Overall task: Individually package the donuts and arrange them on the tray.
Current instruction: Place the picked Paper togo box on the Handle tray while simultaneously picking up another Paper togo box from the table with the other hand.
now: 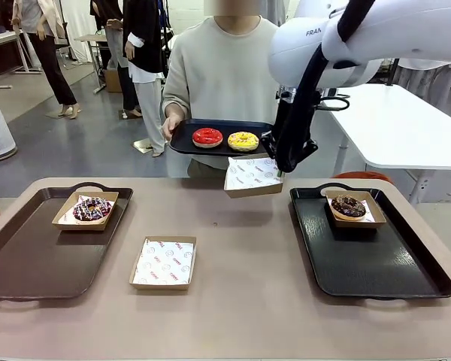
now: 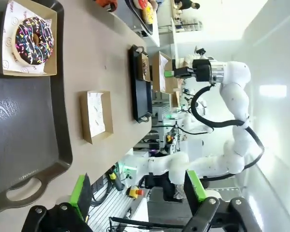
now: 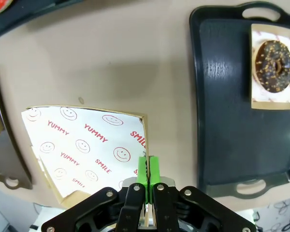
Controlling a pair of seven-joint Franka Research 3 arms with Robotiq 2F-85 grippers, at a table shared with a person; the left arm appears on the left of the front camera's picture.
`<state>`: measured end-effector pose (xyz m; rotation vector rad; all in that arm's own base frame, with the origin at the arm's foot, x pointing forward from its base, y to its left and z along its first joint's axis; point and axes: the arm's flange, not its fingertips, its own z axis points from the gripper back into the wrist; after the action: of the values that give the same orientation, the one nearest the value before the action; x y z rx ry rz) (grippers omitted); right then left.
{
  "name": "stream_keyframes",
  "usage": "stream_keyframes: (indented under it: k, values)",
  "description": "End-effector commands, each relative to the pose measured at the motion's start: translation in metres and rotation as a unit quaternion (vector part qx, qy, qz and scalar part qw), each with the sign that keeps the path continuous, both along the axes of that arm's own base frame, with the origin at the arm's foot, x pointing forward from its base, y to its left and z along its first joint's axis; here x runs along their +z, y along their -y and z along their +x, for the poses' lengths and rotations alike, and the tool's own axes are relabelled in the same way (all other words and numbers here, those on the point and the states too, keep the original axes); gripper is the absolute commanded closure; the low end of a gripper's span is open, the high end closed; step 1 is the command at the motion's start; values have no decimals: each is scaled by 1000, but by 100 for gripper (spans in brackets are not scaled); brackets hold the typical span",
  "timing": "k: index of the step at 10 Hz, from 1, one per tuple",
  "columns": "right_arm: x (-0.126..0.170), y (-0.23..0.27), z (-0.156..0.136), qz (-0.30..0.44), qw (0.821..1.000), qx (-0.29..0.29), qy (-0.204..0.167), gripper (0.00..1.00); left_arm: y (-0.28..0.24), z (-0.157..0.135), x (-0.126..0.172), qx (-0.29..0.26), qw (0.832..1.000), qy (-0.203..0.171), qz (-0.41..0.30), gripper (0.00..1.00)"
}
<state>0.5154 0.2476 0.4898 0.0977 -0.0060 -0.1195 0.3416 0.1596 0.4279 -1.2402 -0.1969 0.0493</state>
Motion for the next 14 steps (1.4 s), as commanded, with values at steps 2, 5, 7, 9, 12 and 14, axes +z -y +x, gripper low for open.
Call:
stream_keyframes:
  k: [2,5,7,9,12,14]
  values:
    - [6,-3,13,-9,1000,10,-4,100,-4,11,-4,13,1000,0,-28,0]
    - [3,-2,7,2,1000,1,-2,100,-3,7,-10,6,1000,-10,-19,0]
    - [3,-2,7,2,1000,1,-2,100,-3,7,-10,6,1000,-10,-19,0]
    - [3,-2,7,2,1000,1,-2,100,-3,7,-10,6,1000,-10,-19,0]
    - [3,-2,7,2,1000,1,-2,100,-3,7,-10,6,1000,-10,-19,0]
    - [3,-2,7,2,1000,1,-2,100,-3,7,-10,6,1000,-10,-19,0]
